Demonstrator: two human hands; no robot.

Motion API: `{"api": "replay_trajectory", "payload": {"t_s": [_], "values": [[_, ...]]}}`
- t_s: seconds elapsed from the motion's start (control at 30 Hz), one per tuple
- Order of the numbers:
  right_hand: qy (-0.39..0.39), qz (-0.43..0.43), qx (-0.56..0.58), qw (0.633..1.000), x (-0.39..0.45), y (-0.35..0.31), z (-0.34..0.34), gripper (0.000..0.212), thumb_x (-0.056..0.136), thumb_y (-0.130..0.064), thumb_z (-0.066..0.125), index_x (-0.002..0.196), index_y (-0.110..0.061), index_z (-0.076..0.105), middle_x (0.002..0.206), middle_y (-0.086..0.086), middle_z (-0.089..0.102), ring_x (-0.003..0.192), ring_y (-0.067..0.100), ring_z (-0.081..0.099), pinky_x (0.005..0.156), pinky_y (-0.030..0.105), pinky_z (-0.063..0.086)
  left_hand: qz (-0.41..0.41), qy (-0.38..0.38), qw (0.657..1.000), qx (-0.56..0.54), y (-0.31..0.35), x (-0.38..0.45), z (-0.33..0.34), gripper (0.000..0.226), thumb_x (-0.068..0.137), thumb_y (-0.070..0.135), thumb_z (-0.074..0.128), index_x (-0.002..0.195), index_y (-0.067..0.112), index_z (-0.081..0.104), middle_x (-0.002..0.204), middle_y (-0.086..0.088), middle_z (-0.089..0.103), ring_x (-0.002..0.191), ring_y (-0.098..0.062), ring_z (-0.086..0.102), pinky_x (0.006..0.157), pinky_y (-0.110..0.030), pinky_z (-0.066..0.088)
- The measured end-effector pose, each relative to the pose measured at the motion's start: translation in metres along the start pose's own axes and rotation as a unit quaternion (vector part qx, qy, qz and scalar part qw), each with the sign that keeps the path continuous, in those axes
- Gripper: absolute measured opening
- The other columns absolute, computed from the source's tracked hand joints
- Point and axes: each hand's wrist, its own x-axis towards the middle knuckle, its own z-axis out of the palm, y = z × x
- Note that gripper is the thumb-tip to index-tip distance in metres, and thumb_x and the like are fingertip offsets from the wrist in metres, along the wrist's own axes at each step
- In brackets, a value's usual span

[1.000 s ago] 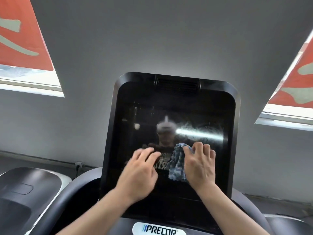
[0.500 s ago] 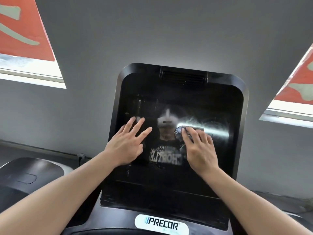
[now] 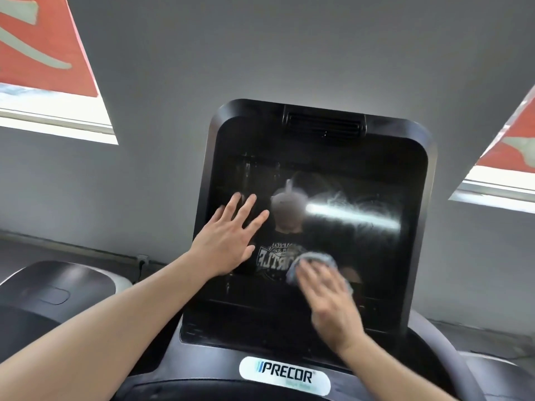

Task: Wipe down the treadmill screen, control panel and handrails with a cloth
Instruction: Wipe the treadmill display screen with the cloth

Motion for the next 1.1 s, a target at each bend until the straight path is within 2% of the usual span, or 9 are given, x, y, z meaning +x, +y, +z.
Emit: {"api": "replay_trajectory", "payload": {"t_s": [0.1, 0.23, 0.3, 0.4, 0.47, 0.67, 0.87, 1.0, 1.1], "values": [[-0.086, -0.117, 0.003, 0.989, -0.029, -0.002, -0.003, 0.056, 0.096, -0.015, 0.044, 0.151, -0.014, 0.057, 0.16, -0.001, 0.049, 0.148, 0.022, 0.046, 0.119, 0.044, 0.035, 0.006, -0.002, 1.0, 0.001, -0.003, 0.0, -0.002, 0.087, 0.103, 0.052, 0.05, 0.165, 0.035, -0.008, 0.172, -0.006, -0.02, 0.158, -0.036, -0.02, 0.128, -0.055, 0.018], [-0.028, 0.025, -0.006, 0.999, -0.014, 0.037, -0.025, 0.058, 0.092, -0.006, 0.043, 0.149, -0.011, 0.058, 0.158, 0.002, 0.051, 0.143, 0.028, 0.052, 0.121, 0.047, 0.037, 0.006, -0.003, 1.0, 0.006, -0.002, 0.0, 0.0, 0.087, 0.103, 0.051, 0.051, 0.165, 0.033, -0.008, 0.172, -0.008, -0.019, 0.158, -0.038, -0.019, 0.127, -0.056, 0.019], [0.005, 0.078, -0.002, 0.997, -0.023, 0.013, -0.011, 0.06, 0.09, -0.003, 0.044, 0.148, -0.008, 0.059, 0.159, 0.006, 0.05, 0.145, 0.031, 0.049, 0.12, 0.052, 0.037, 0.005, 0.003, 1.0, 0.009, -0.001, 0.0, 0.0, 0.087, 0.104, 0.05, 0.051, 0.165, 0.032, -0.007, 0.172, -0.008, -0.02, 0.157, -0.039, -0.019, 0.128, -0.056, 0.017], [-0.044, -0.036, 0.018, 0.998, -0.035, -0.046, 0.018, 0.057, 0.093, -0.009, 0.045, 0.148, -0.011, 0.059, 0.162, 0.003, 0.046, 0.149, 0.028, 0.045, 0.123, 0.047, 0.028, 0.007, 0.006, 1.0, 0.007, -0.001, 0.001, 0.001, 0.087, 0.103, 0.049, 0.054, 0.166, 0.032, -0.005, 0.173, -0.007, -0.018, 0.158, -0.039, -0.018, 0.128, -0.056, 0.017], [-0.087, -0.092, 0.016, 0.992, -0.032, -0.047, 0.017, 0.055, 0.098, -0.015, 0.044, 0.151, -0.014, 0.056, 0.162, -0.001, 0.047, 0.151, 0.022, 0.042, 0.126, 0.042, 0.025, 0.009, 0.007, 1.0, 0.01, -0.002, 0.001, 0.002, 0.088, 0.103, 0.049, 0.055, 0.166, 0.033, -0.005, 0.173, -0.007, -0.017, 0.158, -0.039, -0.017, 0.127, -0.056, 0.019], [-0.06, 0.006, -0.004, 0.998, -0.064, -0.023, 0.006, 0.066, 0.089, 0.0, 0.042, 0.153, -0.011, 0.052, 0.165, 0.003, 0.042, 0.157, 0.023, 0.03, 0.122, 0.047, 0.031, 0.014, 0.01, 1.0, 0.01, -0.002, 0.001, 0.002, 0.088, 0.104, 0.049, 0.054, 0.165, 0.031, -0.006, 0.172, -0.009, -0.018, 0.157, -0.04, -0.017, 0.128, -0.056, 0.018], [-0.09, -0.059, 0.011, 0.994, -0.034, -0.032, 0.006, 0.058, 0.094, -0.009, 0.044, 0.15, -0.013, 0.057, 0.162, -0.001, 0.047, 0.149, 0.022, 0.046, 0.121, 0.043, 0.033, 0.014, 0.013, 1.0, 0.008, -0.004, 0.0, 0.003, 0.089, 0.103, 0.048, 0.056, 0.166, 0.031, -0.004, 0.173, -0.009, -0.016, 0.158, -0.04, -0.015, 0.127, -0.057, 0.02], [-0.029, 0.065, 0.016, 0.997, -0.073, -0.019, 0.0, 0.069, 0.085, 0.004, 0.039, 0.151, -0.009, 0.054, 0.163, 0.004, 0.043, 0.152, 0.026, 0.039, 0.118, 0.05, 0.035, 0.016, 0.018, 1.0, 0.003, -0.004, 0.001, 0.005, 0.087, 0.103, 0.048, 0.055, 0.166, 0.03, -0.004, 0.173, -0.009, -0.016, 0.157, -0.041, -0.016, 0.127, -0.058, 0.019], [-0.06, -0.007, 0.033, 0.998, -0.066, -0.056, 0.022, 0.061, 0.091, -0.004, 0.044, 0.15, -0.01, 0.057, 0.162, 0.004, 0.046, 0.153, 0.027, 0.037, 0.121, 0.049, 0.032, 0.017, 0.016, 1.0, 0.002, -0.004, 0.001, 0.006, 0.087, 0.104, 0.047, 0.054, 0.166, 0.031, -0.005, 0.172, -0.008, -0.018, 0.157, -0.041, -0.017, 0.127, -0.058, 0.018]]}}
